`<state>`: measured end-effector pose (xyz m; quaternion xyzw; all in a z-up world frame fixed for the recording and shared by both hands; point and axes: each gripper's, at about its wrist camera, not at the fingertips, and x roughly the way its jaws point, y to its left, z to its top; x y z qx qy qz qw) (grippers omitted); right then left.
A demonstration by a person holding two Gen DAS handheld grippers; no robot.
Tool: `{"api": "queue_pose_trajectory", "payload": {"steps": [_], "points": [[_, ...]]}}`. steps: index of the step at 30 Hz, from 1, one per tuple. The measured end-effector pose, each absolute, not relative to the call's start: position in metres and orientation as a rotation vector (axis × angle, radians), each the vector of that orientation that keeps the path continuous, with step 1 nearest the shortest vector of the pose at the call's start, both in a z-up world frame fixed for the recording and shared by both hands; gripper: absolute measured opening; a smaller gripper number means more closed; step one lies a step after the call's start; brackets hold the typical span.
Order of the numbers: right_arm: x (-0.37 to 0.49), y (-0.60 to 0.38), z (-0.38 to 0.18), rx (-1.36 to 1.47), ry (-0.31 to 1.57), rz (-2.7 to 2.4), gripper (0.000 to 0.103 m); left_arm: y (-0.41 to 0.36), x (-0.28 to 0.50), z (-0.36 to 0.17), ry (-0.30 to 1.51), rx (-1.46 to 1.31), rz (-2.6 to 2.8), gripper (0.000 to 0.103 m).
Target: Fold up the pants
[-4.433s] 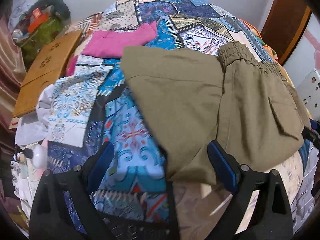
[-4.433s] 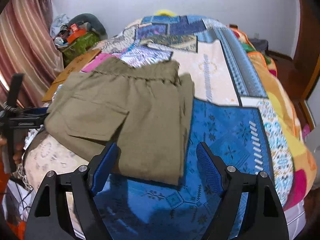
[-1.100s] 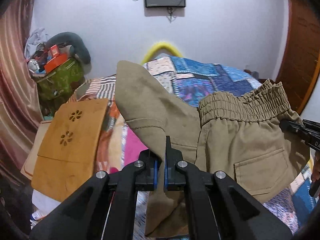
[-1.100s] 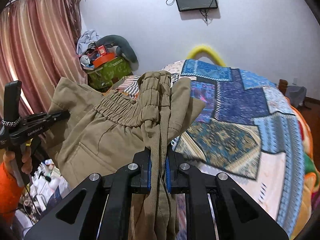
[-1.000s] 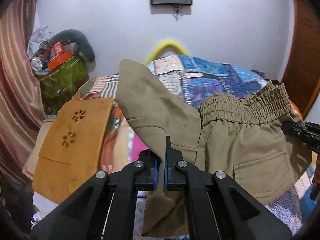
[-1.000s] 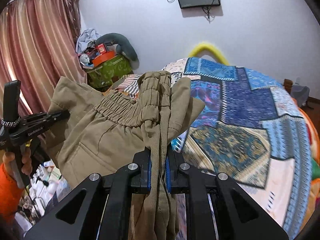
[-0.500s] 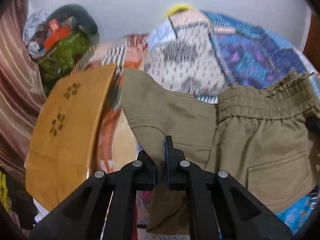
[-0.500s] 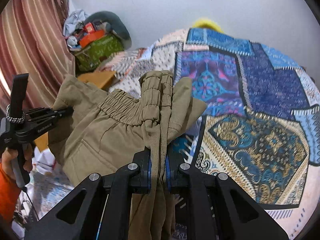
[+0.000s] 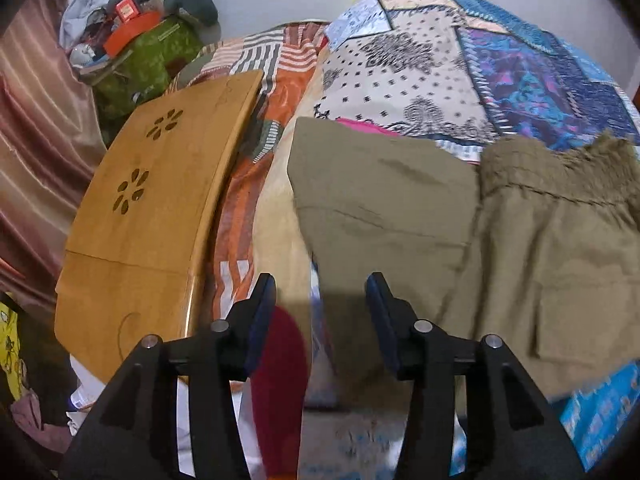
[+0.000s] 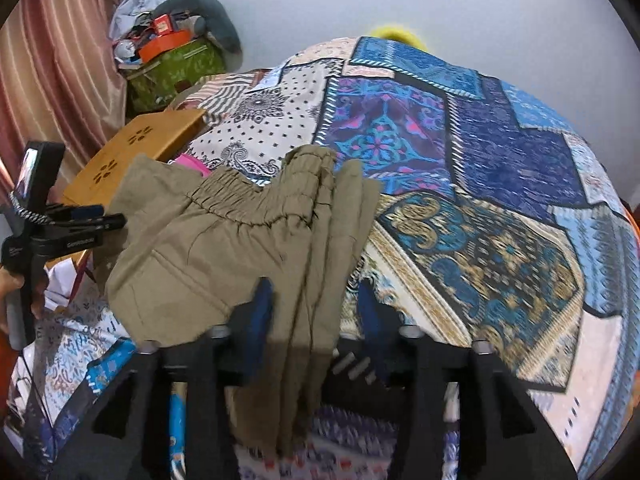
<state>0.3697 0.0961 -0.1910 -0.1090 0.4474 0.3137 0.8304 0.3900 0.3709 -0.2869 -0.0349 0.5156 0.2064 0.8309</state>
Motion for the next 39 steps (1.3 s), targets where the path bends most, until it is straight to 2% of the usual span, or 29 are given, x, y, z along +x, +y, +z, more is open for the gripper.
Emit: {"api": "queue_pose_trajectory", "payload": {"steps": [9,11,15,22,31,39], "points": [[0.335,0.067,-0.123,-0.183,0.858,0.675,0.05,0.314,0.334,-0.192,0.944,-0.017,0.378,0.052],[0.318,0.059,-0.098,-0.179,0.81,0.692,0.05,0.296,0.313,-0.16,0.883,0.001,0.357,0.053],[0.279,0.044,-0.051,-0.161,0.703,0.723,0.05,0.265,0.268,-0.104,0.756,0.016,0.321,0.061],[0.201,0.024,0.015,-0.138,0.519,0.796,0.05,0.207,0.177,-0.026,0.538,0.061,0.308,0.062],[0.111,0.0,0.059,-0.101,0.322,0.86,0.05,0.156,0.081,0.016,0.327,0.055,0.301,0.064],[0.069,-0.016,0.059,-0.052,0.251,0.855,0.05,0.134,0.028,0.019,0.208,0.01,0.284,0.081]]}}
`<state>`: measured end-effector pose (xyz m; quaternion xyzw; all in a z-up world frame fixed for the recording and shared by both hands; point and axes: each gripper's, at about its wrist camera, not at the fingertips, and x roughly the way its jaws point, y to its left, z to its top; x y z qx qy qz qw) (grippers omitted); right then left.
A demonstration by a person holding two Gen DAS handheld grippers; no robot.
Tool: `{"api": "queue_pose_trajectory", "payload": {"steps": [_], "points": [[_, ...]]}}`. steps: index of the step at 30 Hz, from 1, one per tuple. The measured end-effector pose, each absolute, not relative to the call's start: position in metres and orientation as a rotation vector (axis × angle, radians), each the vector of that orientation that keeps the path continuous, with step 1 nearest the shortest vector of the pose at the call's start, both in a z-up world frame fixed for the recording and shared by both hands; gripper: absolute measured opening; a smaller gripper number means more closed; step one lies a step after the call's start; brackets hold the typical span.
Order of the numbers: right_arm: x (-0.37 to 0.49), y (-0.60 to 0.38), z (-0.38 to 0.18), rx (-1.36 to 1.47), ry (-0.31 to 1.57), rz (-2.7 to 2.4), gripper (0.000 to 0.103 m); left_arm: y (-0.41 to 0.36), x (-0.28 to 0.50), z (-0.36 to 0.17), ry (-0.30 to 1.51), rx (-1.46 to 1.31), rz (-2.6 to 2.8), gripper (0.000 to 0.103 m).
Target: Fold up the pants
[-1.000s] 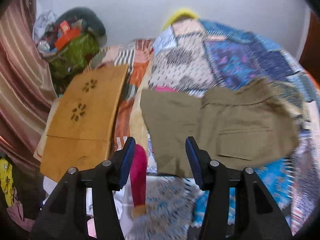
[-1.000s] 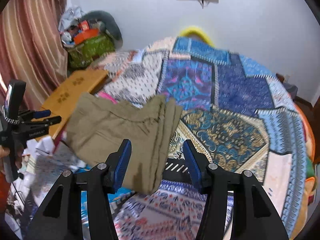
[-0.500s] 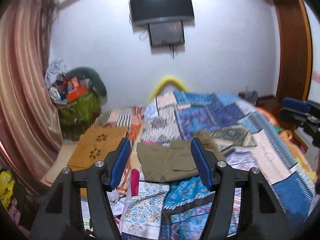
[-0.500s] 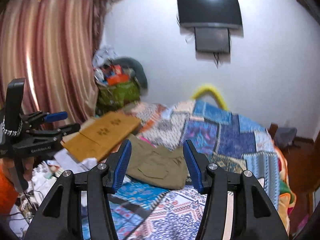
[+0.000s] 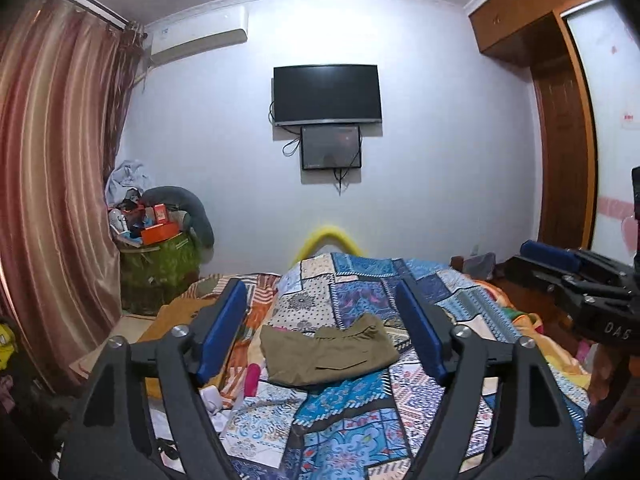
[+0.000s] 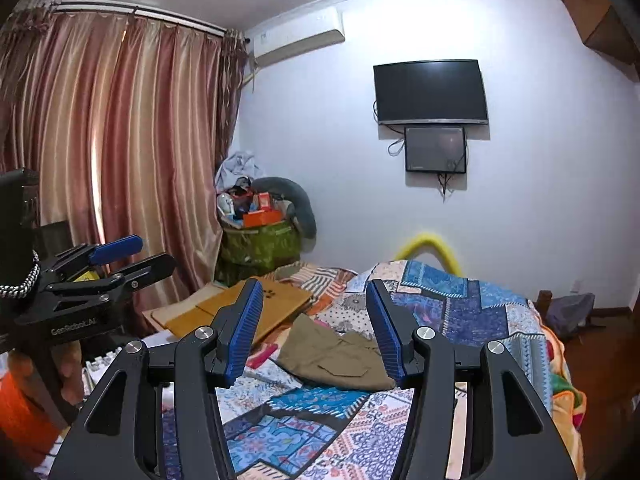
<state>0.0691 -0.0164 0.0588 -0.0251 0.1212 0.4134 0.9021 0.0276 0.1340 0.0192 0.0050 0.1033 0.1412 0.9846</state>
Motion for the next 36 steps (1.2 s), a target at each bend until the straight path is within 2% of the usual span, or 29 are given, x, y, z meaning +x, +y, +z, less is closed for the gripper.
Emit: {"api": "queue_pose_trajectory", "payload": {"steps": [5,6,8,12,14,16,36], "points": [[0.061,-0.025,0.053,-0.008,0.259,0.84,0.052,0.124,0.009,0.016,0.182,-0.018,0.264,0.098],[0.06,-0.025,0.051,-0.006,0.259,0.829,0.055,0.123,0.006,0.015,0.176,-0.015,0.27,0.101],[0.057,-0.028,0.05,-0.005,0.251,0.805,0.076,0.12,0.002,0.014,0.168,-0.011,0.277,0.103],[0.051,-0.033,0.051,0.006,0.238,0.781,0.086,0.116,-0.002,0.011,0.175,-0.015,0.273,0.103],[0.048,-0.035,0.052,0.007,0.231,0.765,0.098,0.116,0.001,0.009,0.177,-0.016,0.275,0.103],[0.045,-0.036,0.052,-0.002,0.213,0.74,0.103,0.115,-0.001,0.008,0.18,-0.023,0.272,0.103],[0.037,-0.042,0.046,-0.007,0.238,0.728,0.103,0.117,0.002,-0.004,0.201,-0.034,0.285,0.103]]}}
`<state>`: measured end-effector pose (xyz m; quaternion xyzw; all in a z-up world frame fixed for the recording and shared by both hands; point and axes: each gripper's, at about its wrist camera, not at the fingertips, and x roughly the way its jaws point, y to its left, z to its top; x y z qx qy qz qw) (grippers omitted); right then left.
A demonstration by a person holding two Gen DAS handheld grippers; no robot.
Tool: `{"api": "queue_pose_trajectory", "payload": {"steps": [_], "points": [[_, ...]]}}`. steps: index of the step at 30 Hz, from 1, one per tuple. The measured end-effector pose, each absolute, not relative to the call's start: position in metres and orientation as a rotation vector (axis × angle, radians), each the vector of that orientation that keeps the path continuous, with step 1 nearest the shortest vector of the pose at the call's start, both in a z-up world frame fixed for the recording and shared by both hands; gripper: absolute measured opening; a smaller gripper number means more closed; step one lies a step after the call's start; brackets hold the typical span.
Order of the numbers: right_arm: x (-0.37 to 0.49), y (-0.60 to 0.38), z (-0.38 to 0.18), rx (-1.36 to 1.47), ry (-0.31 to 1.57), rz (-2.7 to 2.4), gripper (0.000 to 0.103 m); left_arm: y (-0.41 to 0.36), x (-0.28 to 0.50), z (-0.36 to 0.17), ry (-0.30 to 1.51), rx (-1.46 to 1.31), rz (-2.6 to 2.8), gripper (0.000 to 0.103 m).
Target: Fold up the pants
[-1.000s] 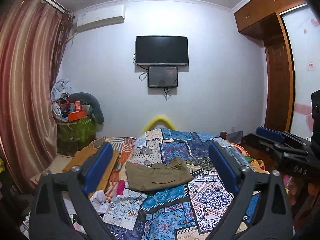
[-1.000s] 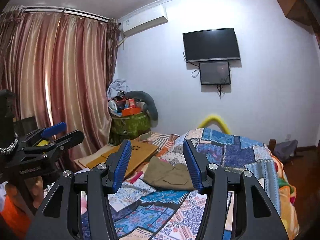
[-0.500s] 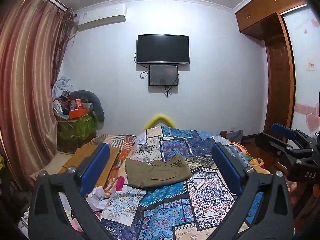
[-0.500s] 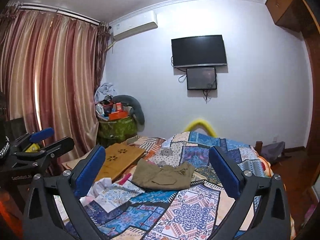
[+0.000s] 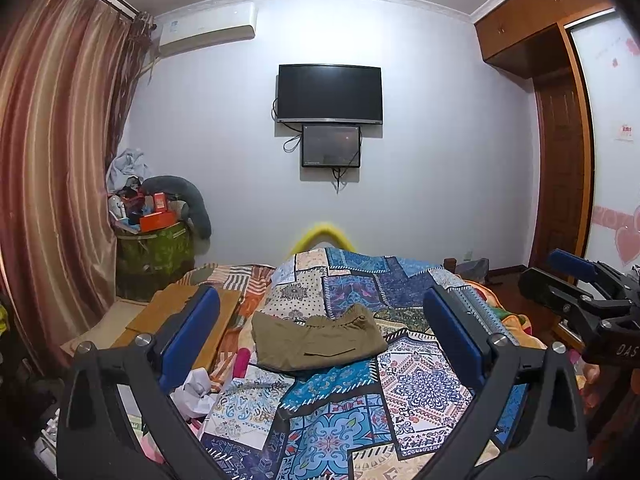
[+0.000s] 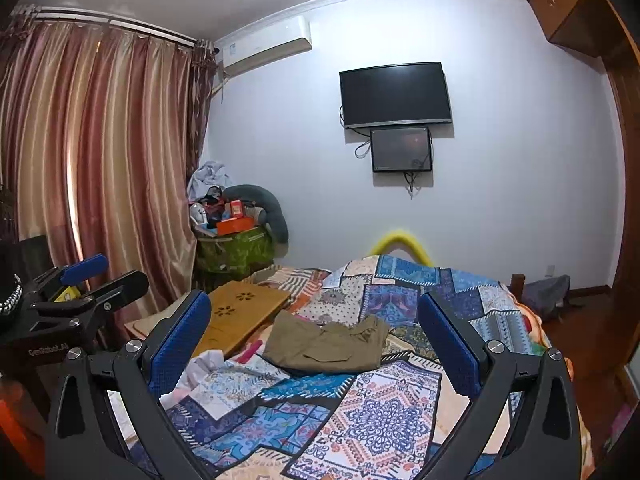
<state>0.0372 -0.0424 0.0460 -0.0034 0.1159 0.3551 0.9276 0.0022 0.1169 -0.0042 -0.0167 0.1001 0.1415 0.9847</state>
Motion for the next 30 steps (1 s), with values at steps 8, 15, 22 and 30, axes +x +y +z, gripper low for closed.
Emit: {"api": "queue_pose_trajectory", "payload": {"steps": [8,15,22,30], "points": [[0.0383,-0.0448,0.0465,-0.002,0.245,0.721,0.103,0.1141,0.0067,-0.0063,0.207,-0.035,0.28,0.103],[0.0385,-0.0452,0.0462,-0.003,0.249,0.718,0.103,0.1158,0.0078,-0.0064,0.212,-0.034,0.271,0.103],[0.0383,-0.0467,0.0463,0.001,0.252,0.717,0.103,0.1164,0.0093,-0.0071,0.213,-0.034,0.265,0.103],[0.0376,-0.047,0.0461,0.001,0.254,0.717,0.103,0.1156,0.0114,-0.0068,0.215,-0.036,0.254,0.103]]}}
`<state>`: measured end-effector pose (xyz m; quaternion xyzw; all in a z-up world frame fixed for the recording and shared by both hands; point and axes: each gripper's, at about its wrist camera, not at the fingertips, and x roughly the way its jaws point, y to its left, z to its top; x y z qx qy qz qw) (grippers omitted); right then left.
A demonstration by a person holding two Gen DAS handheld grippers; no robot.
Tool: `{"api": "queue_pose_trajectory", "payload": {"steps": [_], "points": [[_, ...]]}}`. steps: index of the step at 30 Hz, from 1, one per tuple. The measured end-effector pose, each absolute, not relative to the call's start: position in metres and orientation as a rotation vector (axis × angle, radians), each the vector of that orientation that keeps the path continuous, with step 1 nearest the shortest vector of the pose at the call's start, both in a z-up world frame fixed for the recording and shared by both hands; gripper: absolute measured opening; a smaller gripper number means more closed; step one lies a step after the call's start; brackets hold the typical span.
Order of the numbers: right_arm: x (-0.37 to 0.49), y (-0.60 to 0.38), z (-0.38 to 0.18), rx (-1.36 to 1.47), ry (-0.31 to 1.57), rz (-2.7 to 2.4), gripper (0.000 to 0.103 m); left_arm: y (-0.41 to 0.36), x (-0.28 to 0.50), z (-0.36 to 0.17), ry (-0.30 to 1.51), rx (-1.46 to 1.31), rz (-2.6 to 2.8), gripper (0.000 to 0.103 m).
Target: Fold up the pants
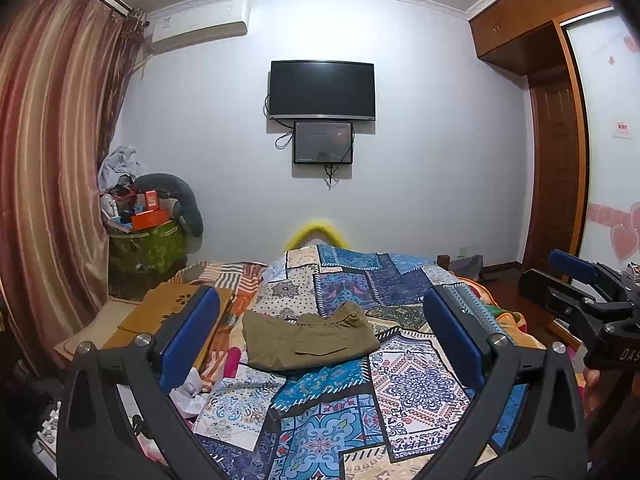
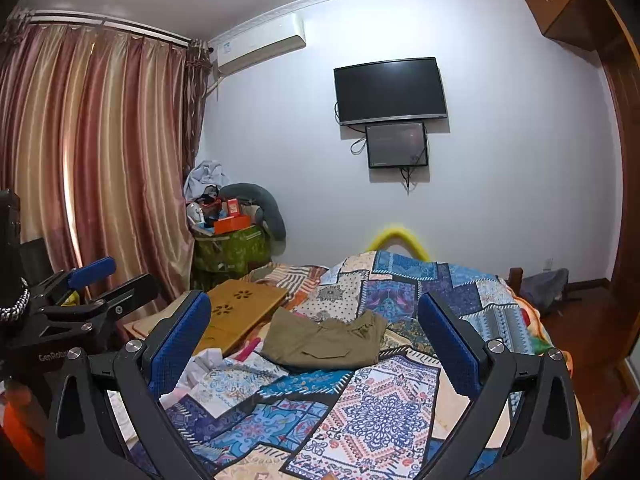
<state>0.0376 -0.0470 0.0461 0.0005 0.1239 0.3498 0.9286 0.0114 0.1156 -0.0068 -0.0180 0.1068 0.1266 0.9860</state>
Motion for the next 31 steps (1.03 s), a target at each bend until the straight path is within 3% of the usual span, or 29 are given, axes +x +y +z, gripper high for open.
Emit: {"api": "queue_pose_trajectory", "payload": {"steps": [31], "points": [[0.0387,-0.0486,0.0462,0.012,0.25,0.71,0.103,0.1174,0.0163,-0.0078,0.236,-0.046,0.213,0.103]]}}
